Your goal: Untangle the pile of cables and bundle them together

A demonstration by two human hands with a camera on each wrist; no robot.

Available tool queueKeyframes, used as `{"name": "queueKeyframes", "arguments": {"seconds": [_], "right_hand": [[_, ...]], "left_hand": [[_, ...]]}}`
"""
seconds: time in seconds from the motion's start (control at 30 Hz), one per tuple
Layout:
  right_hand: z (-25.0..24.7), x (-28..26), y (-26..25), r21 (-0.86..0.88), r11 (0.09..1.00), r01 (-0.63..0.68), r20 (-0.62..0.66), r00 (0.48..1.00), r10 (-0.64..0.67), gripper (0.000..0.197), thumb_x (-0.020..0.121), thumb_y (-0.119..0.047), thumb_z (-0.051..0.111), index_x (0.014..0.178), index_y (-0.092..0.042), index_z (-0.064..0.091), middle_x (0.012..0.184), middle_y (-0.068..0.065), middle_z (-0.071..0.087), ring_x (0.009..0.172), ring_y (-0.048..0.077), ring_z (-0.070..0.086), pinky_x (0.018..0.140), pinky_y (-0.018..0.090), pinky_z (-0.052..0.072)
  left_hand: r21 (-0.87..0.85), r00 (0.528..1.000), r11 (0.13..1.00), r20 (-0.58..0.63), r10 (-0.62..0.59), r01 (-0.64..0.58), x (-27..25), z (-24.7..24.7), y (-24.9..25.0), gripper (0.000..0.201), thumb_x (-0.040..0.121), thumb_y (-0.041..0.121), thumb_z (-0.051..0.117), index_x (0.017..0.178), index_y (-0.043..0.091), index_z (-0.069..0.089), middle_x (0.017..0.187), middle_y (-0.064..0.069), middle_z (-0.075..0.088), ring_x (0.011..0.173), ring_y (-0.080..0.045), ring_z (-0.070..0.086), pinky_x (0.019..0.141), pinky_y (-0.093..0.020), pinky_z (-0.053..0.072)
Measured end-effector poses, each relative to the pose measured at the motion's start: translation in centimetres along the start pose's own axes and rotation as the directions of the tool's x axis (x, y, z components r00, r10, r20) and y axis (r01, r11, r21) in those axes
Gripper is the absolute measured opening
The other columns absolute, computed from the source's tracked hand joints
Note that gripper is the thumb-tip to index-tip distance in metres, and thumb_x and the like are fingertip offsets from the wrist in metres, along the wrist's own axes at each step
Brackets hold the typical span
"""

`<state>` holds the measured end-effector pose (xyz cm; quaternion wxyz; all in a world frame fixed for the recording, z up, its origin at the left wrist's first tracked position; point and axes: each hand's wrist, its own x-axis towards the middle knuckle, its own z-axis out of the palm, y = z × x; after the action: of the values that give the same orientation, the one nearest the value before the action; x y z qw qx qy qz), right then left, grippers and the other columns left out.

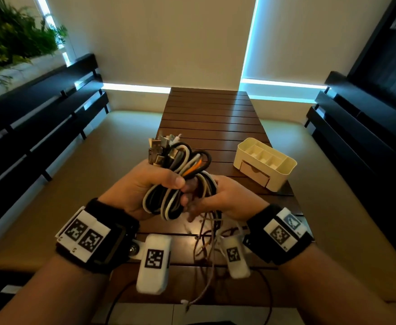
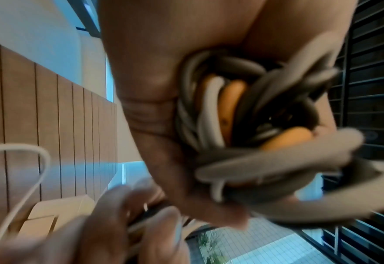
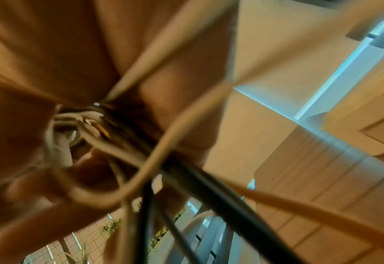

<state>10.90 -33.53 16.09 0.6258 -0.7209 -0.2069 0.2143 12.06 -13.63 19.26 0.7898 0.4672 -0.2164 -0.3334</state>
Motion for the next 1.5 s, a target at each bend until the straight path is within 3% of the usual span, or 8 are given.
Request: {"name": "queueKeyframes", "arguments": {"seconds": [0.17, 0.43, 0.67, 0.87, 1.07, 1.2, 1.33, 1.5], "right_hand": [[0.3, -0.1, 1.1, -0.011, 0.999, -0.053, -0.242, 0.969, 0.049, 0.005, 0.094, -0.013, 0.063, 0.096, -0.017, 0.061, 0.065, -0.004, 0.054, 0.053, 0.012, 0.050, 0.056, 0.032, 0.046], [0.2, -0.7, -0.2, 0.136, 0.983, 0.122, -0.523, 0.852, -0.033, 0.009, 0.096, -0.021, 0.057, 0.094, -0.019, 0.065, 0.057, -0.009, 0.040, 0.048, 0.011, 0.032, 0.049, 0.031, 0.028], [1.3, -1.0, -1.1, 0.172, 0.982, 0.081, -0.560, 0.828, 0.030, 0.017, 0.100, -0.030, 0.049, 0.096, -0.019, 0.062, 0.065, -0.004, 0.048, 0.055, 0.013, 0.044, 0.057, 0.033, 0.038], [1.7, -1.4, -1.4, 0.210, 0.975, 0.078, -0.543, 0.838, 0.050, 0.033, 0.104, -0.035, 0.037, 0.118, -0.014, 0.058, 0.103, 0.007, 0.073, 0.088, 0.016, 0.072, 0.068, 0.029, 0.056], [1.9, -1.0, -1.8, 0.211, 0.974, 0.079, -0.502, 0.864, 0.038, 0.068, 0.085, -0.062, 0.049, 0.132, -0.013, 0.052, 0.124, 0.022, 0.062, 0.116, 0.036, 0.061, 0.098, 0.062, 0.048], [2.1, -0.9, -2.0, 0.082, 0.997, 0.007, -0.503, 0.864, 0.035, 0.076, 0.082, -0.079, 0.034, 0.131, -0.024, 0.053, 0.120, 0.006, 0.066, 0.116, 0.021, 0.062, 0.103, 0.051, 0.047], [2.1, -1.0, -2.1, -0.030, 0.999, -0.019, -0.531, 0.847, 0.000, 0.053, 0.099, -0.064, 0.023, 0.124, -0.030, 0.055, 0.123, 0.004, 0.064, 0.116, 0.014, 0.060, 0.105, 0.045, 0.046], [2.0, -0.4, -1.2, -0.004, 0.997, -0.071, -0.502, 0.863, 0.059, 0.110, 0.066, -0.098, 0.022, 0.154, -0.033, 0.023, 0.159, -0.002, 0.032, 0.145, 0.017, 0.033, 0.117, 0.049, 0.030]], "left_hand": [[-0.086, 0.984, 0.989, -0.143, 0.107, -0.120, -0.5, -1.3, -0.3, 0.052, 0.056, 0.012, 0.083, 0.104, 0.011, 0.062, 0.070, -0.002, 0.055, 0.060, -0.015, 0.060, 0.061, -0.032, 0.055], [-0.035, 0.947, 0.992, -0.302, 0.106, -0.123, 0.0, -0.9, -3.1, 0.044, 0.058, 0.002, 0.070, 0.102, 0.008, 0.073, 0.085, -0.015, 0.070, 0.066, -0.022, 0.067, 0.059, -0.032, 0.058], [0.050, 0.934, 0.990, -0.328, 0.142, -0.133, 1.3, 0.8, -4.1, 0.052, 0.072, 0.000, 0.060, 0.123, 0.000, 0.062, 0.107, -0.023, 0.068, 0.085, -0.027, 0.070, 0.069, -0.041, 0.061], [0.093, 0.940, 0.984, -0.294, 0.174, -0.153, 1.8, 1.8, -4.4, 0.043, 0.077, -0.003, 0.061, 0.119, 0.004, 0.066, 0.119, -0.032, 0.063, 0.102, -0.041, 0.065, 0.085, -0.053, 0.056], [0.131, 0.925, 0.984, -0.346, 0.159, -0.120, 2.0, 1.8, -5.1, 0.041, 0.074, -0.001, 0.062, 0.114, 0.004, 0.067, 0.109, -0.029, 0.066, 0.095, -0.038, 0.066, 0.081, -0.053, 0.055], [0.193, 0.928, 0.973, -0.324, 0.182, -0.123, 1.9, 2.4, -5.2, 0.032, 0.073, -0.003, 0.062, 0.104, 0.003, 0.069, 0.101, -0.024, 0.067, 0.090, -0.038, 0.066, 0.078, -0.051, 0.057], [0.355, 0.915, 0.926, -0.318, 0.249, -0.129, 1.9, 2.9, -4.8, 0.022, 0.073, -0.003, 0.066, 0.092, 0.008, 0.071, 0.089, -0.022, 0.068, 0.081, -0.037, 0.066, 0.073, -0.051, 0.056], [0.500, 0.908, 0.850, -0.256, 0.330, -0.168, 1.9, 3.7, -4.6, 0.017, 0.079, -0.017, 0.062, 0.088, -0.002, 0.064, 0.070, -0.015, 0.067, 0.060, -0.024, 0.065, 0.056, -0.031, 0.052]]}}
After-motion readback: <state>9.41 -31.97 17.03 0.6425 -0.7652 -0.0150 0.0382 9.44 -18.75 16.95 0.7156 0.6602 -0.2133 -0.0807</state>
